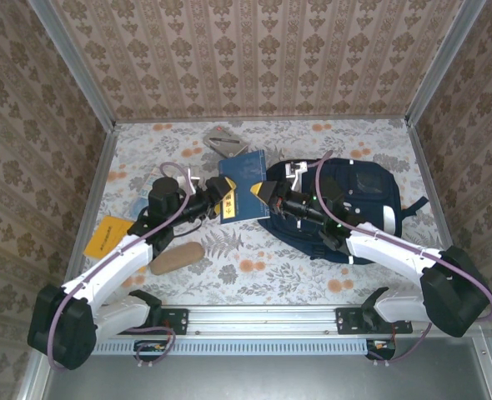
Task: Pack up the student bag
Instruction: Pass the book.
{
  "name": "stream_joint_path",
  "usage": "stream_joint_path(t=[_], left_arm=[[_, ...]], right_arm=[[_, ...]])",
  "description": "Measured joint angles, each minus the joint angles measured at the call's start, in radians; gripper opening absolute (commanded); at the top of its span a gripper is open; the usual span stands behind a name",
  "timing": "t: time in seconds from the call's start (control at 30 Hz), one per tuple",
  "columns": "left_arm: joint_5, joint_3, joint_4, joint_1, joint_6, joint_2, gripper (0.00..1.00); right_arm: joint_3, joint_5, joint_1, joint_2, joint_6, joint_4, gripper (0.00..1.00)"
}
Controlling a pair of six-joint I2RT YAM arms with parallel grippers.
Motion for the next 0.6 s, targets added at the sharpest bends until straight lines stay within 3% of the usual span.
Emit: stream_joint_path(t=[0.33, 0.53, 0.6], left_arm=[[0.061, 0.000, 0.091, 0.019, -0.073, 0.029, 0.40], [0.089, 0.000, 0.152, 0.035, -0.126, 0.026, 0.03], [0.100, 0.003, 0.138, 0.048, -0.129, 0.021, 0.00]], right_arm=[[0.000, -0.006, -0.006, 0.044, 0.004, 0.035, 0.00], [0.000, -0.019, -0.021, 0.079, 0.010, 0.065, 0.00], [0.000, -0.035, -0.027, 0.084, 0.010, 0.075, 0.13]])
